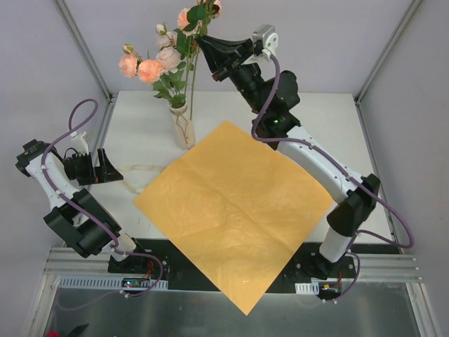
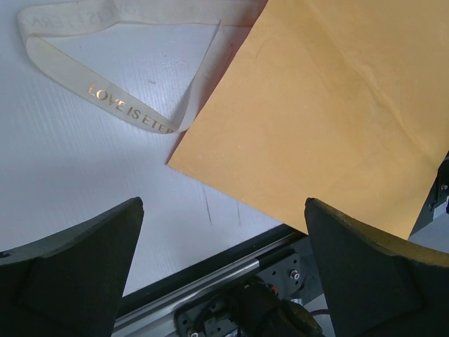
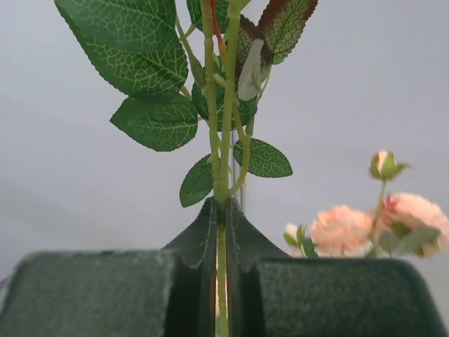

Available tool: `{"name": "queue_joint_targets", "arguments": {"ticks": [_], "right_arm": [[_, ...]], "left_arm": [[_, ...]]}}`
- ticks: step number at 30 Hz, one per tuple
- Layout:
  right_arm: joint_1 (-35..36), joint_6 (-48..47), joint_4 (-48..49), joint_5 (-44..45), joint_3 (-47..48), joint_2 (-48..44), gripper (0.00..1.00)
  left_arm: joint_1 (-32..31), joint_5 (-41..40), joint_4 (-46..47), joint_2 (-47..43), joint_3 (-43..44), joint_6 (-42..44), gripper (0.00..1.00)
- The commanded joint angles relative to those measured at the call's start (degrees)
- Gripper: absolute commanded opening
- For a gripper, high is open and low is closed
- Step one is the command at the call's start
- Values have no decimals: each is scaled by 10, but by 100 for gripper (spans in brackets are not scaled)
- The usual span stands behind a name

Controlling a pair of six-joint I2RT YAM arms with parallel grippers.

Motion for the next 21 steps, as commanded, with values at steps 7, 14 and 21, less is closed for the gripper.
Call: {"name": "queue_joint_targets", "arguments": {"ticks": [7,14,21], "right_arm": [[20,-53,161,1,145,134,1],[20,-76,156,4,182,171,1],[17,-67,124,14,184,199,1]], "left_arm": [[2,17,-24,-1,7,29,99],[3,19,-24,5,9,31,99],[3,17,-24,10,10,34,99]]}}
